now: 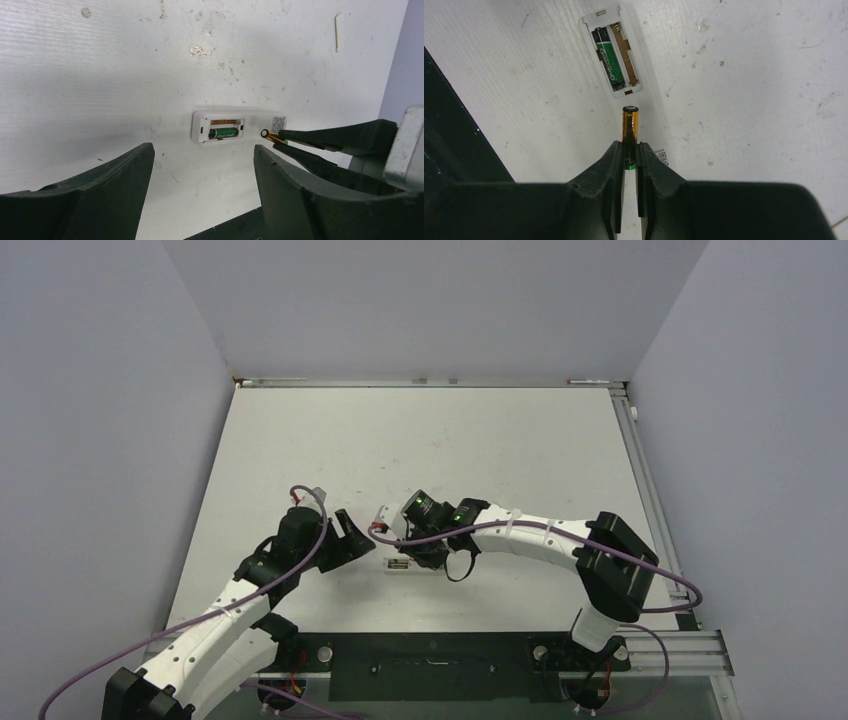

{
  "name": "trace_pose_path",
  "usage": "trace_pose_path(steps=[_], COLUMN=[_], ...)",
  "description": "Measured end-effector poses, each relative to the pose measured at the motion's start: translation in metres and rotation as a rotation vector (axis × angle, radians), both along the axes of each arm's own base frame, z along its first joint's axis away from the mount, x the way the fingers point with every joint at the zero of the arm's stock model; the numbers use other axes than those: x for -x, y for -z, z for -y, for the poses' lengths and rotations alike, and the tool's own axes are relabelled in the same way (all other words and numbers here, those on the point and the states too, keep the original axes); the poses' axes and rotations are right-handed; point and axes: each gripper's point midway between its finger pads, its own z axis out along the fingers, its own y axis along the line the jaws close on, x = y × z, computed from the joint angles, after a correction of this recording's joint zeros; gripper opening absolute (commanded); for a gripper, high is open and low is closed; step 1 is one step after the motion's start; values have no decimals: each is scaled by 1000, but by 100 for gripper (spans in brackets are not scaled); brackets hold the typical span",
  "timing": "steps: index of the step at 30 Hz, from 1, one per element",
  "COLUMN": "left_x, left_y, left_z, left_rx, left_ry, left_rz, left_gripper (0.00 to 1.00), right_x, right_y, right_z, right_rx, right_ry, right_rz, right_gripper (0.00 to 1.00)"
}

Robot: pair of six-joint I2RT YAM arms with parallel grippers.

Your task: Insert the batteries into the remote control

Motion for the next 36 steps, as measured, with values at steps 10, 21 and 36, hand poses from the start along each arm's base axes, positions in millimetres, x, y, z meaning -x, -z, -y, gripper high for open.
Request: trace_pose_path(steps=[10,21,36], left_x=[2,2,0], left_y=[14,24,26], left_z=[-15,-35,-40], left_rx=[-30,-90,-91], left_ry=[-90,-172,-202], left_rz=[-49,-82,-94], left_gripper=[76,80,84], right_x=[-2,-4,-6], right_y=[8,19,24], right_z=[-15,-24,-35], right_rx=[43,85,100], right_ry=[-99,-145,-177], right_rz=[-13,-29,-35], right_gripper=[9,11,16])
